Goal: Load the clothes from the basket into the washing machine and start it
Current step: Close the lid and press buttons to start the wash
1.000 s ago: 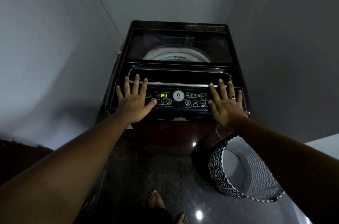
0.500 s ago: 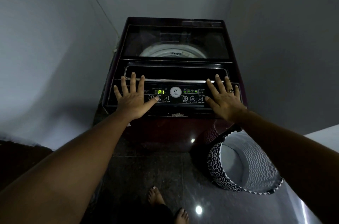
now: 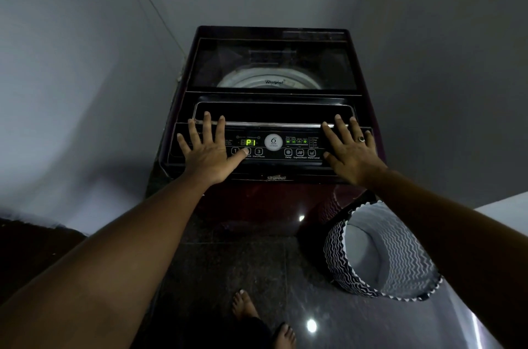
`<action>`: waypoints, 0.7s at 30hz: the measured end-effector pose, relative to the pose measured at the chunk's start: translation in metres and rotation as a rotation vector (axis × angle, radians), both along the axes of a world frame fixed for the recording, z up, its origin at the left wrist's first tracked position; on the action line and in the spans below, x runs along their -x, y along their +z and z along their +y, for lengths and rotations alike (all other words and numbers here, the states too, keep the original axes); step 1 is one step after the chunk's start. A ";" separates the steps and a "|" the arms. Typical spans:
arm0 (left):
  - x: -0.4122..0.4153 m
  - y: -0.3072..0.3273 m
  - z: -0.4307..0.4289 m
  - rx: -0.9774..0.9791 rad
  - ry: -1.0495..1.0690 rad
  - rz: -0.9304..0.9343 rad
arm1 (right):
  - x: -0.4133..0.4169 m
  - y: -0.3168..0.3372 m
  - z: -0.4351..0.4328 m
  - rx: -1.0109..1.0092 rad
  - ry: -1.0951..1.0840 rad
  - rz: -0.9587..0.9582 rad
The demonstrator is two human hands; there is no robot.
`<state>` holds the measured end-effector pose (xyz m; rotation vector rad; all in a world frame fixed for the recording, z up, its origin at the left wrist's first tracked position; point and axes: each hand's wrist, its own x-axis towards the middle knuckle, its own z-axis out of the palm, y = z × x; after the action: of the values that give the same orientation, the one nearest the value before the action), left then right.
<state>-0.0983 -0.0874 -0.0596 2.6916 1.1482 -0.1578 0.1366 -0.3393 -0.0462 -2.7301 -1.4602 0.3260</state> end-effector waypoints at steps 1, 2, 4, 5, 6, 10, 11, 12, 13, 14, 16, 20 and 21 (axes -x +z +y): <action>0.000 -0.001 0.000 -0.004 -0.001 -0.007 | 0.000 0.000 0.000 0.004 0.000 0.000; 0.000 -0.001 0.000 -0.007 -0.002 -0.012 | 0.000 0.000 0.000 0.008 -0.001 0.000; 0.000 -0.001 0.000 -0.011 -0.006 -0.016 | 0.000 0.000 0.000 0.005 -0.003 0.000; 0.000 -0.002 0.000 -0.013 -0.005 -0.019 | 0.000 0.000 0.000 0.001 -0.003 0.001; 0.000 -0.002 0.000 -0.017 -0.005 -0.020 | 0.001 0.000 0.000 -0.001 -0.004 0.004; 0.001 -0.004 0.000 -0.037 -0.007 -0.017 | 0.001 -0.001 0.000 0.001 -0.003 0.000; 0.001 -0.004 0.001 -0.039 -0.007 -0.019 | 0.001 -0.001 0.000 0.000 -0.002 0.001; 0.001 -0.004 0.000 -0.041 -0.007 -0.022 | 0.001 -0.001 0.000 0.000 -0.002 0.000; 0.001 -0.004 0.000 -0.043 -0.008 -0.023 | 0.001 -0.001 0.000 0.000 -0.004 -0.002; 0.001 -0.004 0.000 -0.043 -0.007 -0.023 | 0.001 -0.001 0.000 0.002 -0.006 -0.001; 0.001 -0.004 -0.001 -0.045 -0.007 -0.023 | 0.001 0.000 0.001 0.004 -0.007 0.003; 0.001 -0.003 -0.001 -0.053 -0.004 -0.024 | 0.001 0.000 0.000 0.004 -0.004 0.008; 0.001 -0.003 -0.001 -0.054 -0.003 -0.024 | 0.001 -0.001 0.000 0.002 -0.004 0.004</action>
<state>-0.0991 -0.0889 -0.0628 2.7345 1.1574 -0.0958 0.1352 -0.3393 -0.0468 -2.7315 -1.4540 0.3326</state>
